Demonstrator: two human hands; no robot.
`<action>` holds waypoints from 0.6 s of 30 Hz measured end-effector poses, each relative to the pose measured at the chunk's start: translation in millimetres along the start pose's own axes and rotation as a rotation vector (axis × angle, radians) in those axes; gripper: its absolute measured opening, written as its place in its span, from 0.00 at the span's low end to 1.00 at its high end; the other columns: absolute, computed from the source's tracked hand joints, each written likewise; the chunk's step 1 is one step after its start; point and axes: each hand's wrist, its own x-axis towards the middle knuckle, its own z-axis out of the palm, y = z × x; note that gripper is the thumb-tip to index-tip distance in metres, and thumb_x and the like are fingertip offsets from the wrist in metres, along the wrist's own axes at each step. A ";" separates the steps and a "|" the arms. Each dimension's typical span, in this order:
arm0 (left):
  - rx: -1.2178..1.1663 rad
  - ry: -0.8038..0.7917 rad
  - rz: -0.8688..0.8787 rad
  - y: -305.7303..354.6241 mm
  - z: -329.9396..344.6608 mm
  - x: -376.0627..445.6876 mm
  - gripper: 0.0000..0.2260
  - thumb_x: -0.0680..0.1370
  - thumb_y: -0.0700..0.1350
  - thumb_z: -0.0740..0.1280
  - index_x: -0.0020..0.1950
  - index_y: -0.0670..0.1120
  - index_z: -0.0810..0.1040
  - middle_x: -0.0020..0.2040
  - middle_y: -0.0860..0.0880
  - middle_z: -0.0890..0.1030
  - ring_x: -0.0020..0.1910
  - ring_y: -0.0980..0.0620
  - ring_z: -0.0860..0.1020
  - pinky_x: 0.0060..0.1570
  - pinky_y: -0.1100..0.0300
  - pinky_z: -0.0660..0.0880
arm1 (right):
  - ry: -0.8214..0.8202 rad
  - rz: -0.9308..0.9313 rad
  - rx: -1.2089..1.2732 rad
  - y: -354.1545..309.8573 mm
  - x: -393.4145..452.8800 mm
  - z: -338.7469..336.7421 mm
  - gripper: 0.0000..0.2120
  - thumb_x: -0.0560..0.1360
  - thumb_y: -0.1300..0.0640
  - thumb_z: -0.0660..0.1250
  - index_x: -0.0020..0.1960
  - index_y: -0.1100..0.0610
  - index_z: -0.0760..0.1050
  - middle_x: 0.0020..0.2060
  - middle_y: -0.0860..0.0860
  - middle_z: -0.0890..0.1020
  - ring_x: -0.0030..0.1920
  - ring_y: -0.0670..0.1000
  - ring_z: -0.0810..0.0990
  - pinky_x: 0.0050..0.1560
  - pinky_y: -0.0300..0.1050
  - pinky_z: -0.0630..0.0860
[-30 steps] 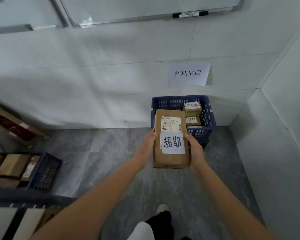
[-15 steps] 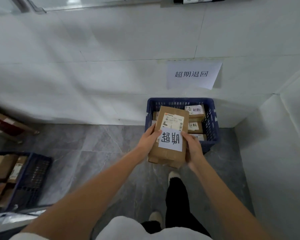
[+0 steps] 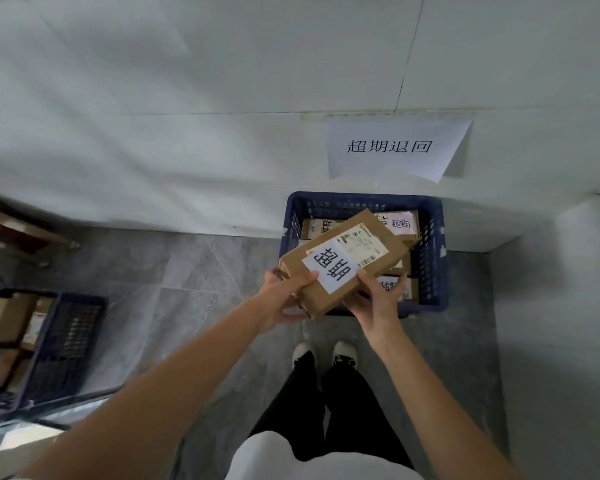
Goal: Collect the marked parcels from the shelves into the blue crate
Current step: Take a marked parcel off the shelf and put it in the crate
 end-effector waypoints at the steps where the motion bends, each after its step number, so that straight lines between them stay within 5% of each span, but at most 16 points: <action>1: -0.036 0.028 -0.013 0.1 3.9 7.5 0.44 0.64 0.51 0.80 0.71 0.56 0.57 0.61 0.45 0.76 0.58 0.43 0.78 0.47 0.43 0.80 | -0.009 0.006 0.007 0.5 5.3 -0.5 0.52 0.68 0.64 0.76 0.73 0.30 0.48 0.64 0.59 0.76 0.59 0.62 0.80 0.52 0.65 0.79; 9: -0.006 0.111 -0.065 29.9 -0.4 77.8 0.37 0.66 0.51 0.79 0.67 0.49 0.62 0.57 0.46 0.77 0.51 0.48 0.80 0.39 0.52 0.79 | 0.139 -0.071 -0.329 -23.7 77.3 -30.5 0.38 0.73 0.49 0.73 0.76 0.44 0.56 0.64 0.49 0.73 0.57 0.49 0.77 0.68 0.54 0.70; 12: 0.060 0.093 -0.048 39.5 -5.7 116.1 0.34 0.68 0.50 0.78 0.67 0.50 0.61 0.60 0.46 0.77 0.54 0.48 0.78 0.41 0.52 0.79 | 0.081 -0.046 -0.436 -24.5 113.7 -41.8 0.28 0.76 0.51 0.69 0.72 0.54 0.66 0.63 0.51 0.77 0.63 0.50 0.76 0.67 0.46 0.71; 16: 0.127 0.139 0.030 46.6 -1.1 175.1 0.30 0.71 0.50 0.76 0.65 0.52 0.63 0.61 0.46 0.77 0.55 0.48 0.79 0.41 0.52 0.79 | 0.118 -0.029 -0.468 -12.0 162.5 -46.7 0.24 0.76 0.52 0.70 0.69 0.58 0.69 0.54 0.51 0.78 0.55 0.48 0.79 0.64 0.46 0.74; 18: 0.162 0.184 0.085 47.3 1.6 209.9 0.30 0.71 0.50 0.75 0.67 0.51 0.63 0.61 0.46 0.77 0.55 0.47 0.79 0.49 0.46 0.80 | 0.141 -0.033 -0.477 -5.9 192.0 -46.8 0.20 0.77 0.54 0.68 0.67 0.58 0.72 0.57 0.52 0.79 0.55 0.49 0.79 0.63 0.46 0.75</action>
